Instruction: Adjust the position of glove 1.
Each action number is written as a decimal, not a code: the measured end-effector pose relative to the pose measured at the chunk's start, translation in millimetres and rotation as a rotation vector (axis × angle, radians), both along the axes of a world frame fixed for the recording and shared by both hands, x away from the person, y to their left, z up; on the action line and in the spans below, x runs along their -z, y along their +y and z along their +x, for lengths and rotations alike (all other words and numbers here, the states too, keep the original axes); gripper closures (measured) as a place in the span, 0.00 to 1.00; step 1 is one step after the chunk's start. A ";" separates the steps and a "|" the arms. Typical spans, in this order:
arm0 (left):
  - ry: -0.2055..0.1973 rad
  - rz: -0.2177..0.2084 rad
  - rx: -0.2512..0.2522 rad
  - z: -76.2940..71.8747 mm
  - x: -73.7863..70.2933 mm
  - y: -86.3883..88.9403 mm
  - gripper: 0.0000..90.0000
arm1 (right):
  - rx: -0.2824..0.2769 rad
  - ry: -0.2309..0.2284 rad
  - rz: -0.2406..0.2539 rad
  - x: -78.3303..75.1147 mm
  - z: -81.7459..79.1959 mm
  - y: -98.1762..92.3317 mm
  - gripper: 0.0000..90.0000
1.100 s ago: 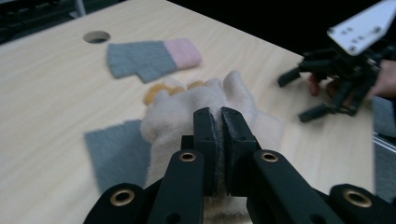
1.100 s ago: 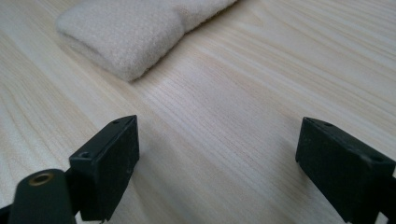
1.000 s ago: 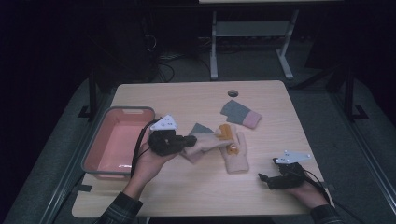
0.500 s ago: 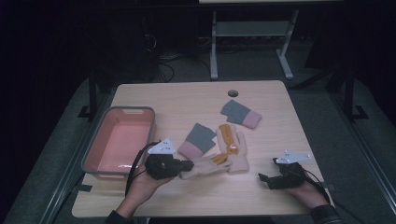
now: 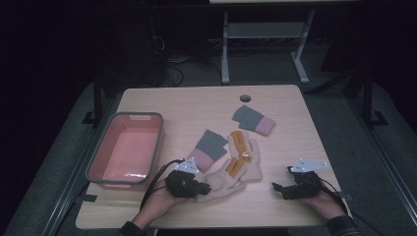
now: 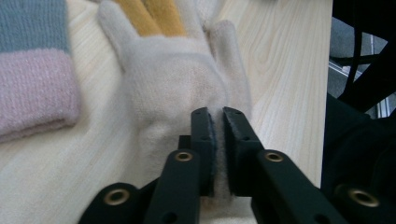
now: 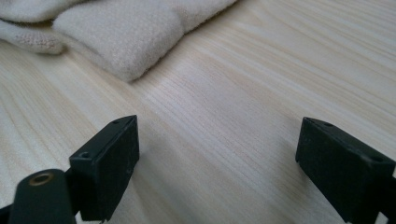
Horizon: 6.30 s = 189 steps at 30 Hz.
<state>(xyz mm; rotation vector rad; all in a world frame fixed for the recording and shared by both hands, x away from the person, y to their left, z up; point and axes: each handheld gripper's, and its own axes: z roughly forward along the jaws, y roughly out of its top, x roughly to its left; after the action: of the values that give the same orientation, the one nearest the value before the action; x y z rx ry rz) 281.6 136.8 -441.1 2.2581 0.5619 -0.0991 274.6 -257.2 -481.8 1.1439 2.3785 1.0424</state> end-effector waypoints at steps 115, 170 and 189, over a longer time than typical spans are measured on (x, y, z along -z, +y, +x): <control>-0.006 0.033 0.071 -6.0 9.1 -52.3 0.79 | -0.192 0.088 0.029 -22.2 49.6 94.4 0.81; -0.224 0.082 -0.056 -1.4 35.6 26.9 0.14 | -0.043 0.103 0.023 -14.0 101.0 70.8 0.58; -0.223 0.080 -0.057 -1.3 35.7 26.8 0.14 | -0.069 0.044 0.071 -23.0 96.6 56.5 0.76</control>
<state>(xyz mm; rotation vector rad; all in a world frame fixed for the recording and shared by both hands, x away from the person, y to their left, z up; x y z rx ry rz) 280.3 163.7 -476.7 2.2896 0.5179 0.2046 371.2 -200.6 -458.8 1.1276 2.4488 1.1436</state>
